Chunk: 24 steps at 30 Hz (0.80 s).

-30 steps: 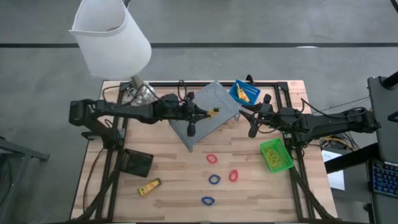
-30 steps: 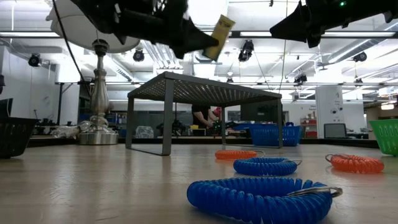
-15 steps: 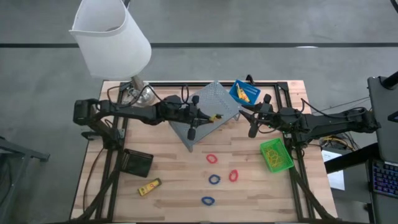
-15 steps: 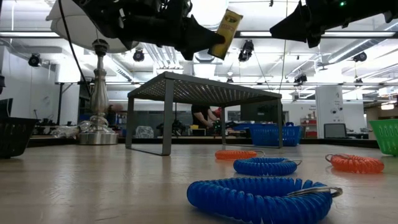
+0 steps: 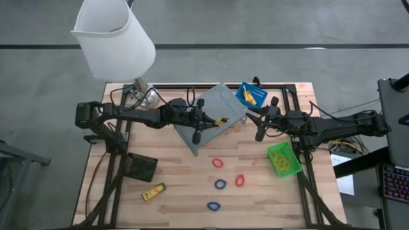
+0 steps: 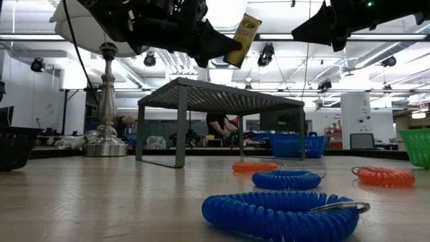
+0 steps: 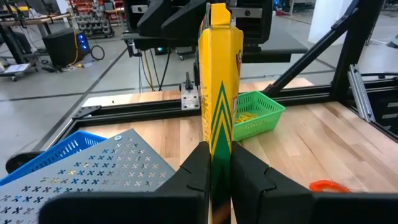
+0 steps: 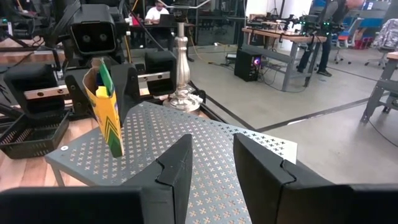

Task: Pick & Place Office Desk Supplies
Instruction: Put the crayon box into the blue basket

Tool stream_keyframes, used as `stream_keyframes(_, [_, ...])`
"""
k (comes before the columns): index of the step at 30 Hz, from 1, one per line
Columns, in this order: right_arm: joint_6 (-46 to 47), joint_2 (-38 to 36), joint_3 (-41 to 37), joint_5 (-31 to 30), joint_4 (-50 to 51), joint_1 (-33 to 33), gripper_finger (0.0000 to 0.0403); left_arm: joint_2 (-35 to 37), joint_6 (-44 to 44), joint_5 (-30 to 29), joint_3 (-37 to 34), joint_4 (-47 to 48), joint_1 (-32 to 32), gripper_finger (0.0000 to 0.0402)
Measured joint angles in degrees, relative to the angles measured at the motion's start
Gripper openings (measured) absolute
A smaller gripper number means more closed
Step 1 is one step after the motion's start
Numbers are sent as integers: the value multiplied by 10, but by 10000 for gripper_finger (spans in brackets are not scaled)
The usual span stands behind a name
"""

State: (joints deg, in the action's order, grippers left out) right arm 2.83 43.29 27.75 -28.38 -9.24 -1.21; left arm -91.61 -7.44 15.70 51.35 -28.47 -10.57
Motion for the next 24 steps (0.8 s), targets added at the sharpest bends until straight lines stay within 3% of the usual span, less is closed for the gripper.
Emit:
stream_keyframes(9, [-15, 0, 0, 0, -2, 0, 126, 0, 0, 0, 0, 0, 0, 38])
stream_keyframes(16, [74, 2, 0, 4, -3, 0, 126, 0, 0, 0, 0, 0, 0, 38])
stream_keyframes(24, [63, 22, 0, 1, -25, 0, 118, 0, 0, 0, -1, 0, 0, 38])
